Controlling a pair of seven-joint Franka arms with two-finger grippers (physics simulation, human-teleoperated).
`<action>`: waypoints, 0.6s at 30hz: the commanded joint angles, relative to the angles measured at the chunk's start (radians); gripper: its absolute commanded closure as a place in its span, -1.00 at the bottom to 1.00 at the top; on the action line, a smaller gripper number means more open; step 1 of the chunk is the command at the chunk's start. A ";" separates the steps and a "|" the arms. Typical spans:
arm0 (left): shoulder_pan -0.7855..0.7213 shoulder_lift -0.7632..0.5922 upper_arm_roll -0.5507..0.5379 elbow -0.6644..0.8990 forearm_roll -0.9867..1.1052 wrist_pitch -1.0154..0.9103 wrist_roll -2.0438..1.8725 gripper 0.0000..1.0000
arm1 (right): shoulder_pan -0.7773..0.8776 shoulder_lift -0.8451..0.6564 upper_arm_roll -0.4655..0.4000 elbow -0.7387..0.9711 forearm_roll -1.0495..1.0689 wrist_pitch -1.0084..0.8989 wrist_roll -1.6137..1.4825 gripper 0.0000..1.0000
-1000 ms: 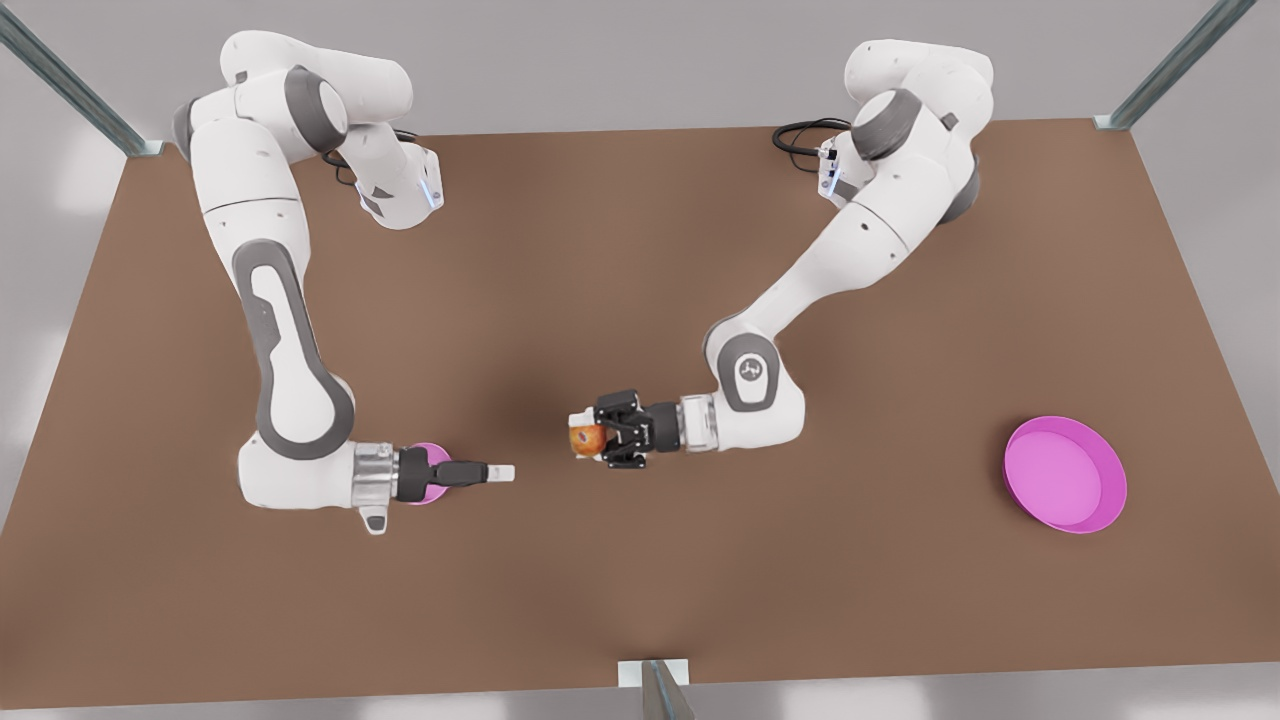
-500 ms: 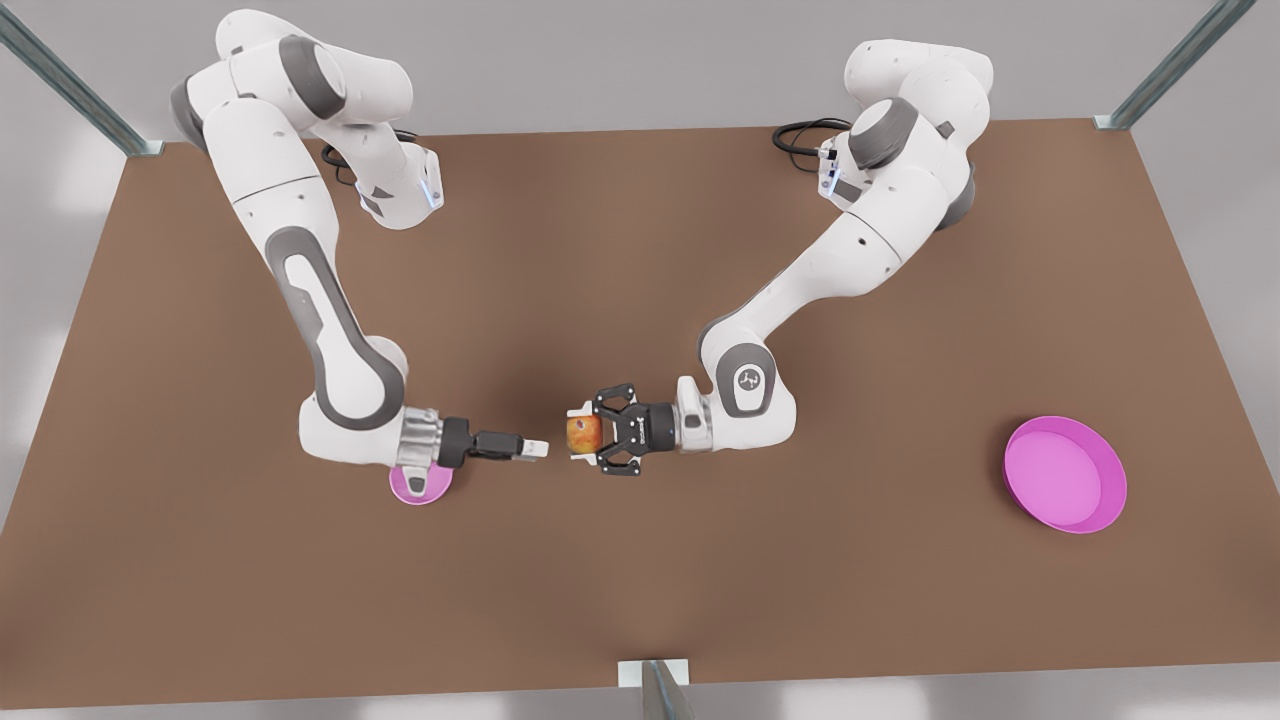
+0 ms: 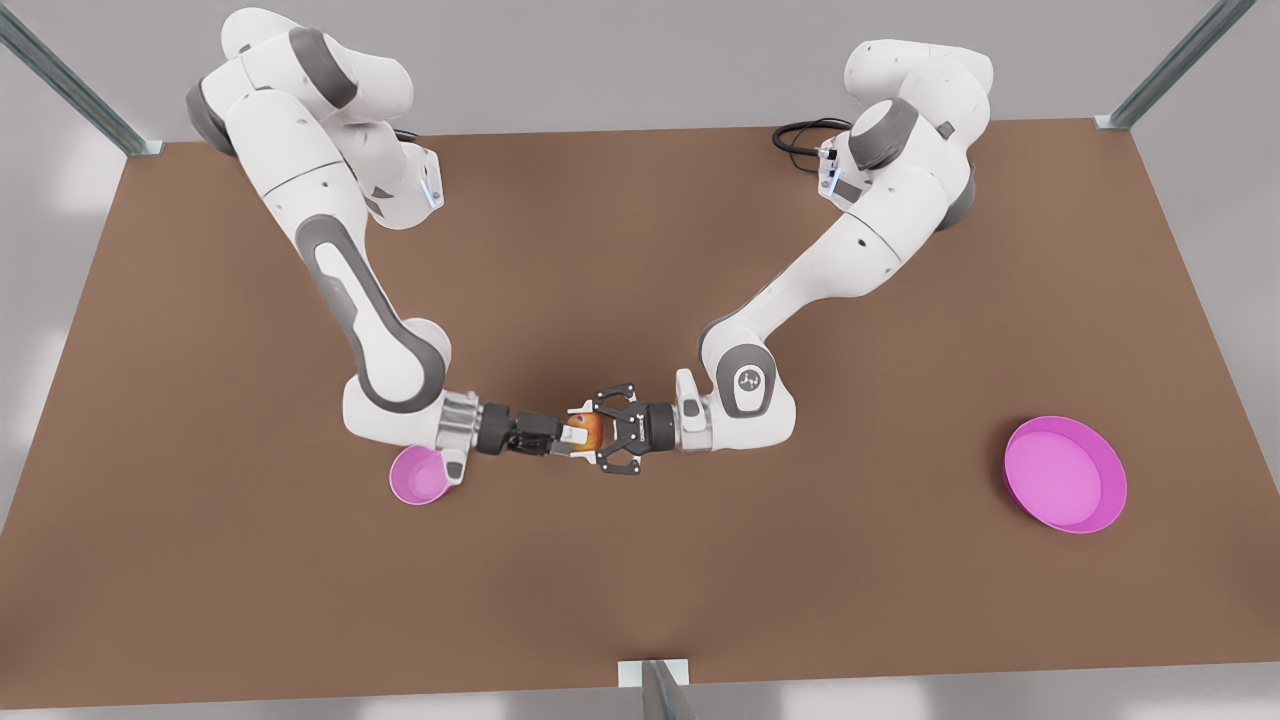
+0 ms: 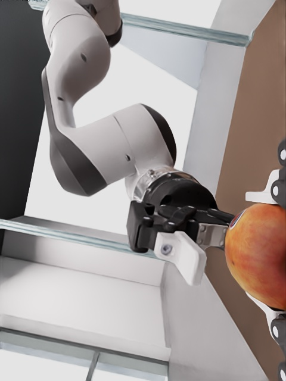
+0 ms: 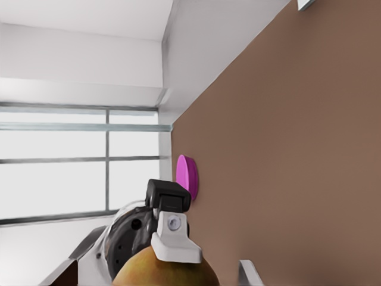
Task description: Use the left arm to pick up the apple from the plate, transfer it to the gripper of the right arm, and then use the right arm to place it into the bowl
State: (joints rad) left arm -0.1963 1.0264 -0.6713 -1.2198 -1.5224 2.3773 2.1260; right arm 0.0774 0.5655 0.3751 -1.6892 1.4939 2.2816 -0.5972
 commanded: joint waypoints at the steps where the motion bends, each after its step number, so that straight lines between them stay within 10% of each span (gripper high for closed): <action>1: 0.000 -0.002 -0.001 0.000 0.005 -0.007 0.204 -0.31 | 0.013 0.002 0.002 0.000 0.005 0.055 -0.127 -1.00; 11: 0.002 -0.002 0.003 -0.003 0.007 -0.009 0.223 -0.31 | 0.004 -0.027 0.030 -0.041 0.005 0.067 -0.118 -1.00; 18: 0.000 -0.002 0.003 -0.004 0.008 -0.007 0.224 -0.31 | 0.007 -0.024 0.030 -0.041 -0.001 0.073 -0.127 -0.36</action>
State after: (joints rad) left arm -0.1963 1.0265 -0.6681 -1.2242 -1.5195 2.3750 2.2744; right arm 0.0843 0.5416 0.4046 -1.7301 1.4979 2.3474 -0.6767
